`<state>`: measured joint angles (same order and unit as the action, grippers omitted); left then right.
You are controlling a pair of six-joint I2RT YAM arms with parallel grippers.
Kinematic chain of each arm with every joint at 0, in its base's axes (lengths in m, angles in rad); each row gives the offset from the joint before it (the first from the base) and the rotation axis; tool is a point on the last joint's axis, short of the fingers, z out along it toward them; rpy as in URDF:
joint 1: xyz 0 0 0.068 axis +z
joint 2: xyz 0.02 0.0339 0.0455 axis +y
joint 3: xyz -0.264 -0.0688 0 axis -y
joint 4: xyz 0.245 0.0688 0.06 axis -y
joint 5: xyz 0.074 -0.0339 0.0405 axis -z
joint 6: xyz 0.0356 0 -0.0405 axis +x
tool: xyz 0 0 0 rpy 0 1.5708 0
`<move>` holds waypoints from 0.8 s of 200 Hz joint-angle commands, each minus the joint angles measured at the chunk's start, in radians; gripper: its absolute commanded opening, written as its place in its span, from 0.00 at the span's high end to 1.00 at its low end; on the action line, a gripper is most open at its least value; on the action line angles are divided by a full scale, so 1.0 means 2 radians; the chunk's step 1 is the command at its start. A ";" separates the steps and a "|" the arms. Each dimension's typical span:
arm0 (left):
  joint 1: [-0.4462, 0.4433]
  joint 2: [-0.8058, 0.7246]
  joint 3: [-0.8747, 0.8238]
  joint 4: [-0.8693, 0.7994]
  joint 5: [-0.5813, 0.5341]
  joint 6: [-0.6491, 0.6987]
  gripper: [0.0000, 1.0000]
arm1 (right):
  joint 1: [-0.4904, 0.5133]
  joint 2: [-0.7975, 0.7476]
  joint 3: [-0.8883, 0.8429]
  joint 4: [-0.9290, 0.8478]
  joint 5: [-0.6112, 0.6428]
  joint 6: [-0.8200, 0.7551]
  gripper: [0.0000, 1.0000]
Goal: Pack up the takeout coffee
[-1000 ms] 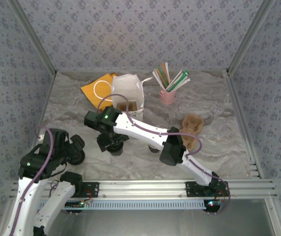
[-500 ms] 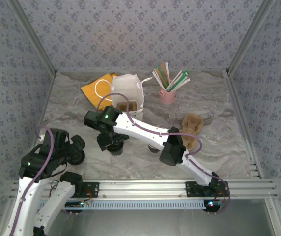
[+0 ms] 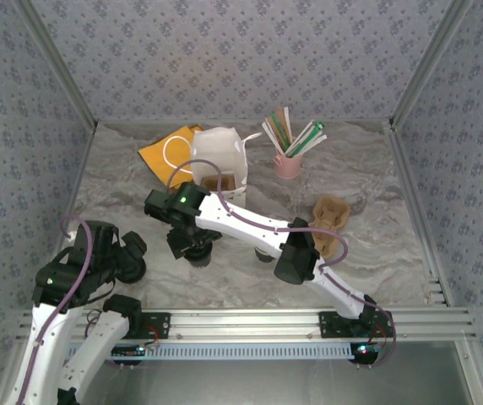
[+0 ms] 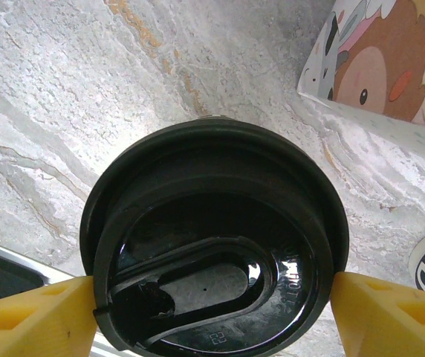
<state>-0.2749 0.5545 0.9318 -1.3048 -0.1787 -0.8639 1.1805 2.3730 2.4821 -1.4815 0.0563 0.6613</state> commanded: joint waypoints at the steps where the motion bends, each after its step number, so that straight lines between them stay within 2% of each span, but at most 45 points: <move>1: 0.002 0.000 0.001 0.004 0.004 0.008 0.00 | -0.001 -0.003 -0.001 -0.009 0.004 -0.004 0.20; 43: 0.002 0.001 0.001 0.004 0.004 0.009 0.00 | -0.001 -0.003 -0.006 -0.008 0.003 -0.005 0.20; 112: 0.002 0.000 0.000 0.003 0.005 0.009 0.00 | 0.000 -0.007 -0.006 -0.006 0.003 -0.002 0.34; 160: 0.002 0.000 0.000 0.004 0.006 0.009 0.00 | 0.002 -0.014 -0.006 -0.006 0.007 0.000 0.35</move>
<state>-0.2749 0.5545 0.9318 -1.3052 -0.1749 -0.8604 1.1805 2.3695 2.4748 -1.4773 0.0559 0.6579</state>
